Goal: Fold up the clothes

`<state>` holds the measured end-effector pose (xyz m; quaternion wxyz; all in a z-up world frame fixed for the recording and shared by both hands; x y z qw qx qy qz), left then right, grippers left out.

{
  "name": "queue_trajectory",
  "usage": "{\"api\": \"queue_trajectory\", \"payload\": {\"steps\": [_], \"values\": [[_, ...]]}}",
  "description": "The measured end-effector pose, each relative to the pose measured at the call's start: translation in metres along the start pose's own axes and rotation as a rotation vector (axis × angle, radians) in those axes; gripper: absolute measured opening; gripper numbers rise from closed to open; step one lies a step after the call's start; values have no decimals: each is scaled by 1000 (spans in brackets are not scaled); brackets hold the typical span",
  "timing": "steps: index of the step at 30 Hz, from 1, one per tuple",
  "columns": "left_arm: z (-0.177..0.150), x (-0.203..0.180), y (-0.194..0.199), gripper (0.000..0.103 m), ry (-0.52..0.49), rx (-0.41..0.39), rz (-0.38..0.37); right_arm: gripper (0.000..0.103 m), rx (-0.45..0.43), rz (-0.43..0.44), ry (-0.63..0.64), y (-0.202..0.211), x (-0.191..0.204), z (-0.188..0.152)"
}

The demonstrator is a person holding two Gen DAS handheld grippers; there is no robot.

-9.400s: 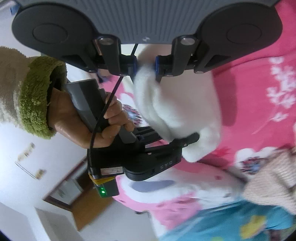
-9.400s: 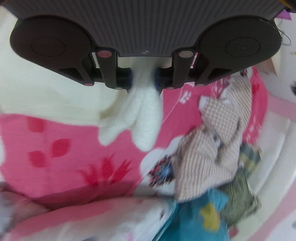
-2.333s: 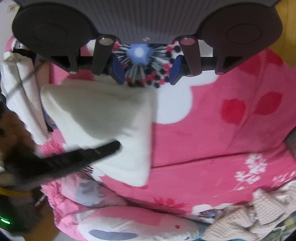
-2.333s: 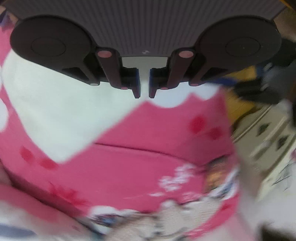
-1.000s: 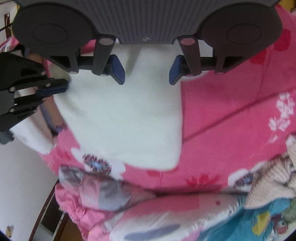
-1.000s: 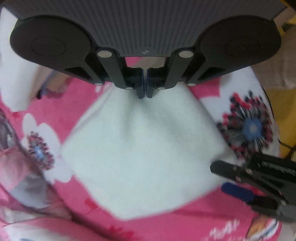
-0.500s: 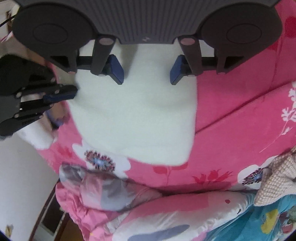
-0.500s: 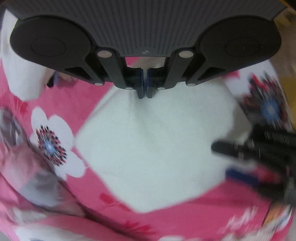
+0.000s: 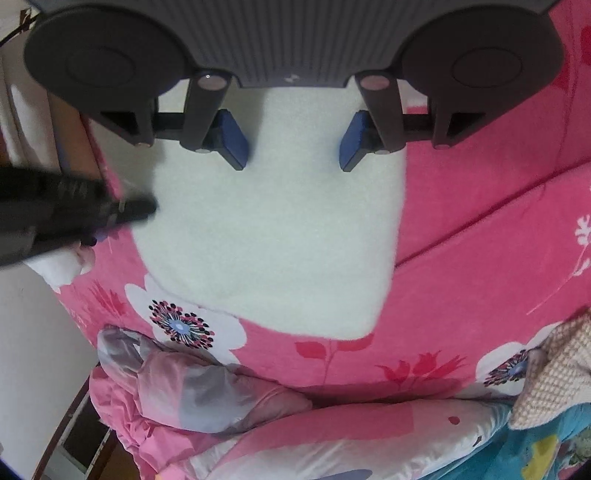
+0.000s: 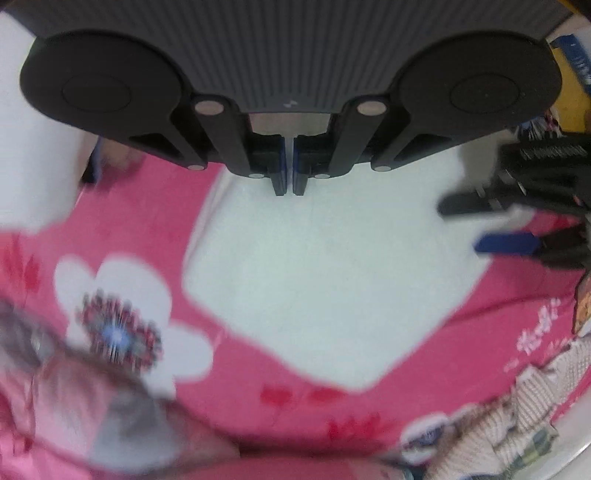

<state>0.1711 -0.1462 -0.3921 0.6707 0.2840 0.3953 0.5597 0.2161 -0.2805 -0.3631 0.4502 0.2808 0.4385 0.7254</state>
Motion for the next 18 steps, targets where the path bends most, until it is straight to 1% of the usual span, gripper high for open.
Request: {"api": "queue_trajectory", "payload": {"steps": [2,3,5,7,10,14,18], "values": [[-2,0,1,57,-1,-13,-1,1,-46,-22,-11,0,-8,14],[-3,0,2,57,0,-18,0,2,-50,-29,-27,-6,-14,17],[-5,-1,3,57,6,-27,0,1,-16,-25,-55,-26,-25,13],[-5,-1,3,57,15,-27,2,1,4,-12,-40,-43,-28,2],[-5,0,3,58,32,-25,-1,1,37,-32,-19,-37,-25,14],[-5,3,4,58,45,-23,-12,2,-41,-71,6,-19,-21,40],[-4,3,5,58,43,-18,-22,3,-2,-67,-61,-44,-32,37]]}}
Point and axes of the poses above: each gripper's, at about its wrist camera, not at the fingertips, and y roughly against the way its jaws point, x to its left, z to its top, the point moved 8 cm from there along -y, roughly the way its jaws point, and after that the axes turned 1 degree about z, right-handed, at the moved point
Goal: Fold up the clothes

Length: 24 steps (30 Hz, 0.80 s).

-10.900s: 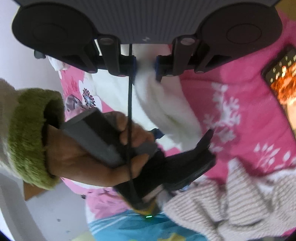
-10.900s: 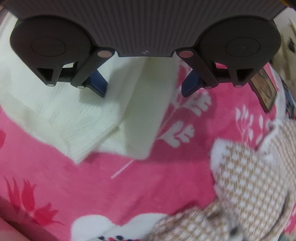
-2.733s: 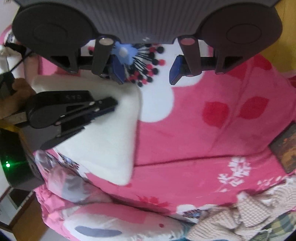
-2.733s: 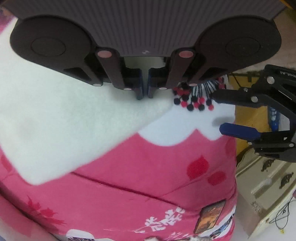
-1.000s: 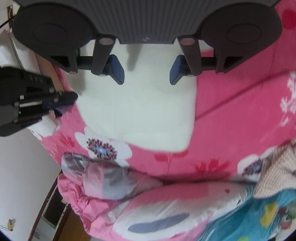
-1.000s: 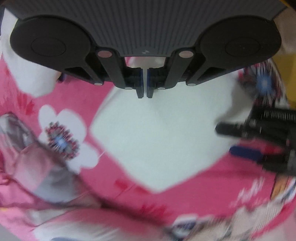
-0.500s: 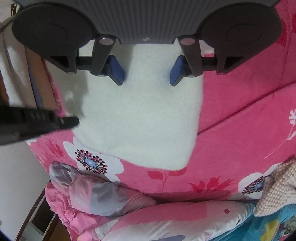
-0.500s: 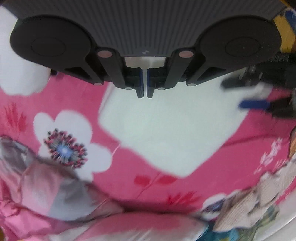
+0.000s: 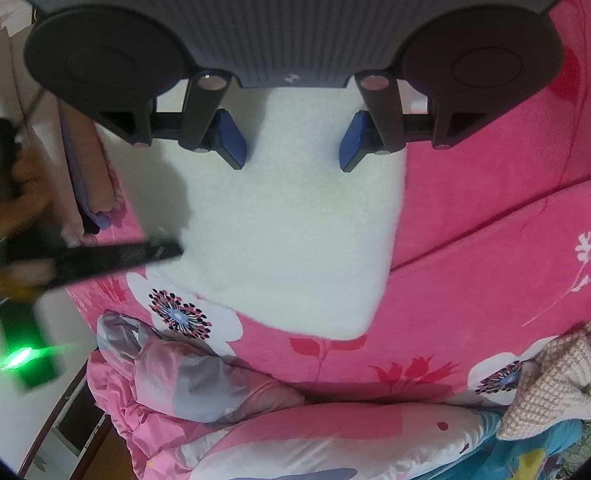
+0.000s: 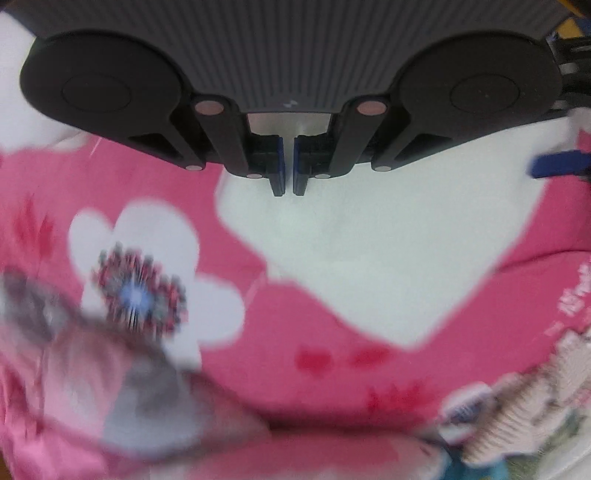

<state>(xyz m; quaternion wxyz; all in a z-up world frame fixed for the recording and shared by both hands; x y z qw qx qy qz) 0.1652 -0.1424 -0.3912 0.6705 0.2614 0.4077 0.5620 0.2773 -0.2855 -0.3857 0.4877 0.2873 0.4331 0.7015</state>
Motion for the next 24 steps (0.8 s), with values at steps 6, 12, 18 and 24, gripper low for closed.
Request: {"api": "queue_trajectory", "payload": {"steps": [6,12,18,24], "values": [[1,2,1,58,0,24,-17,3,23,15,-42,-14,-5,-9],[14,17,7,61,94,136,2,4,28,21,-65,-16,-7,-9],[20,31,3,68,118,280,88,4,44,11,-88,-18,-8,-8],[23,30,0,71,58,313,159,4,65,22,-116,-12,-10,-3]]}}
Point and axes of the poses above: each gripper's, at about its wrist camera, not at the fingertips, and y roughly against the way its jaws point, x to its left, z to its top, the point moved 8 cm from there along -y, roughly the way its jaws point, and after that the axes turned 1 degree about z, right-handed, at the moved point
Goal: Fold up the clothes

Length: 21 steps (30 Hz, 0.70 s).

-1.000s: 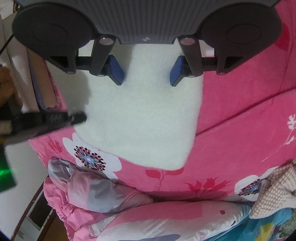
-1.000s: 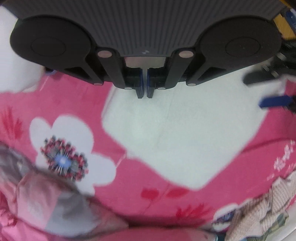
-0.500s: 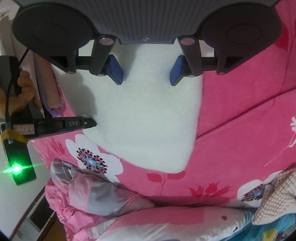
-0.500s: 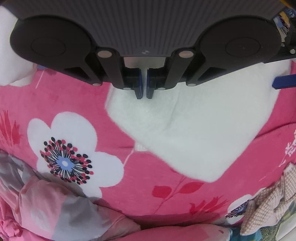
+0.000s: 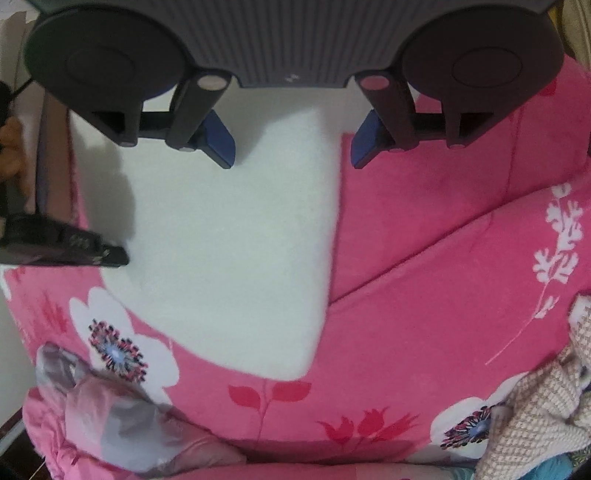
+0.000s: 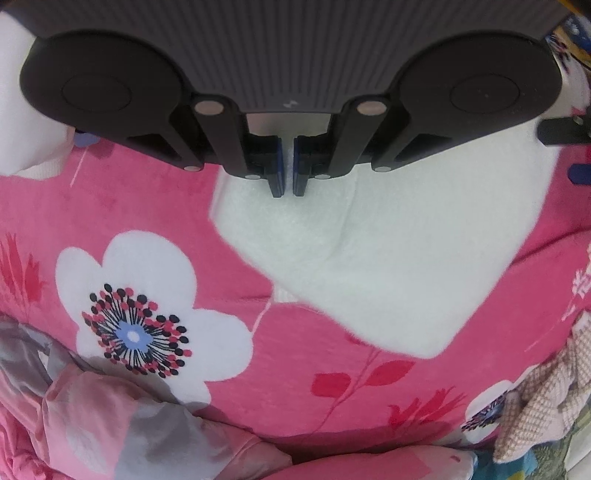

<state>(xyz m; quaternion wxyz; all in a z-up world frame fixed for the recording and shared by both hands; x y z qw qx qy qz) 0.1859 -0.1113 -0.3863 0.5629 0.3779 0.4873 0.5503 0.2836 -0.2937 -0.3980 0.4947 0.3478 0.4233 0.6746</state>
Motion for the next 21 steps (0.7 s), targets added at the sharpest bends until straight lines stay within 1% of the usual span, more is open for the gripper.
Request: {"api": "queue_trajectory", "payload": {"steps": [1,4,7,9,11,13,17,18,21], "values": [[0,-1,-1,72,-8,2,9,5,-1,5,-17,4,0,3],[-1,-2,-2,73,-16,9,26,5,-43,30,-48,21,8,14],[0,-4,-3,73,-16,20,34,5,-96,91,-44,27,23,22],[1,-4,-5,74,-18,27,39,5,-83,117,-51,15,27,21],[2,-5,-6,74,-21,30,43,7,-32,113,-52,-7,24,13],[2,-5,-6,74,-22,33,49,7,-25,142,-87,-20,19,8],[2,-7,-7,74,-27,38,60,7,3,145,-134,-15,18,14],[2,-7,-7,74,-30,39,62,8,-3,142,-142,-12,18,16],[2,-8,-7,74,-34,39,67,8,-57,133,-149,2,18,26]]}}
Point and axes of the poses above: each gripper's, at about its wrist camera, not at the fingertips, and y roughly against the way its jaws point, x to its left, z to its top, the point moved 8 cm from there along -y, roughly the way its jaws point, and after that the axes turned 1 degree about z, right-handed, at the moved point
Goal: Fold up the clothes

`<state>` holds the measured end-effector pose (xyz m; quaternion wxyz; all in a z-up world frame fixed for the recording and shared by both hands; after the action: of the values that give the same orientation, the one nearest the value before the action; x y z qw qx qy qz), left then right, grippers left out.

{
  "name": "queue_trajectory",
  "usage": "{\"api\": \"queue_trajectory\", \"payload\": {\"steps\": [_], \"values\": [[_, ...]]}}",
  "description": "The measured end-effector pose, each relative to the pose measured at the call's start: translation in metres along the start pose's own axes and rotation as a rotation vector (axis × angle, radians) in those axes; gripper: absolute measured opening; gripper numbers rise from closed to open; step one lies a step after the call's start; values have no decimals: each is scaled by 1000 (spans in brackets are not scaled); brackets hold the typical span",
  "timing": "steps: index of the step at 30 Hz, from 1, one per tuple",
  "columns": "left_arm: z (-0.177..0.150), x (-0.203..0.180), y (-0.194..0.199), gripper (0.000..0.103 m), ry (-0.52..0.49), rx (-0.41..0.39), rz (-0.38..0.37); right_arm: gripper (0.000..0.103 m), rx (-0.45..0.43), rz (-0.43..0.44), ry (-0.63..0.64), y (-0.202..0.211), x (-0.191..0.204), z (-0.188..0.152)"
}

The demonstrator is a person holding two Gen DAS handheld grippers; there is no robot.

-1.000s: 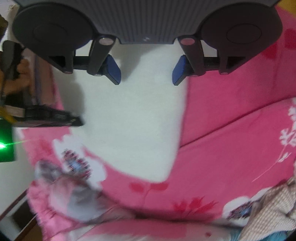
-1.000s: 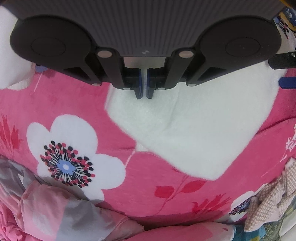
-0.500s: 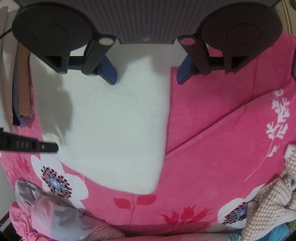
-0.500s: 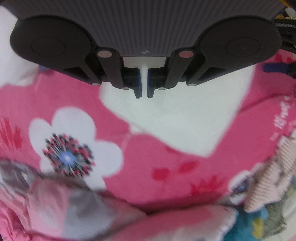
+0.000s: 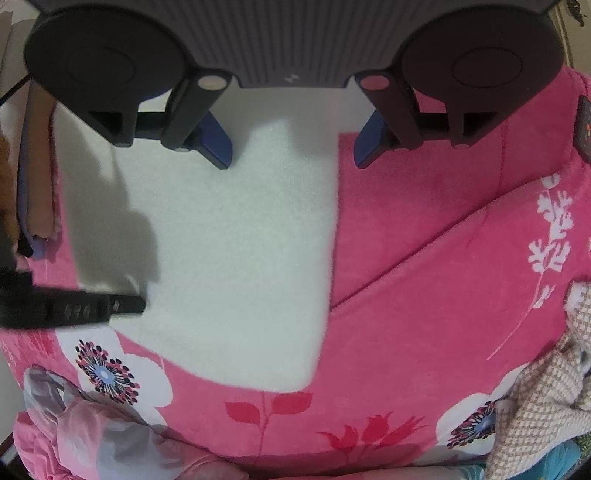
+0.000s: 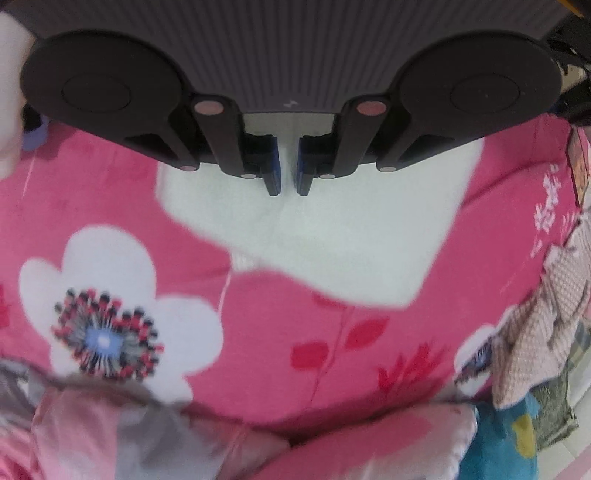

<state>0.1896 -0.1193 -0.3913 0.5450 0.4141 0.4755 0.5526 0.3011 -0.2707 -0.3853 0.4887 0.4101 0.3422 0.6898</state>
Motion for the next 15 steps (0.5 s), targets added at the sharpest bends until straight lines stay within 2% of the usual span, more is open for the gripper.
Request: {"api": "queue_trajectory", "payload": {"steps": [3,6,10,15], "values": [[0,-1,0,74,-5,-2,7,8,-28,-17,-3,-1,-3,8],[-1,-1,1,75,-7,-8,12,9,1,-43,-24,-20,-13,5],[-2,-2,1,75,-6,-11,17,9,10,-27,-94,-32,-21,2],[-2,-3,2,75,-12,-11,20,9,5,-44,-74,-32,-18,1]]}}
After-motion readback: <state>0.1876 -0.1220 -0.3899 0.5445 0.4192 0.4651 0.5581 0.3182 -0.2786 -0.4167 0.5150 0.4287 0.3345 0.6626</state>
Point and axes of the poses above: each gripper's, at about its wrist camera, not at the fingertips, and y roughly against the way its jaws point, x to its left, z to its top, the point moved 8 cm from there along -y, roughly the way its jaws point, and after that the axes turned 1 degree about z, right-handed, at the moved point
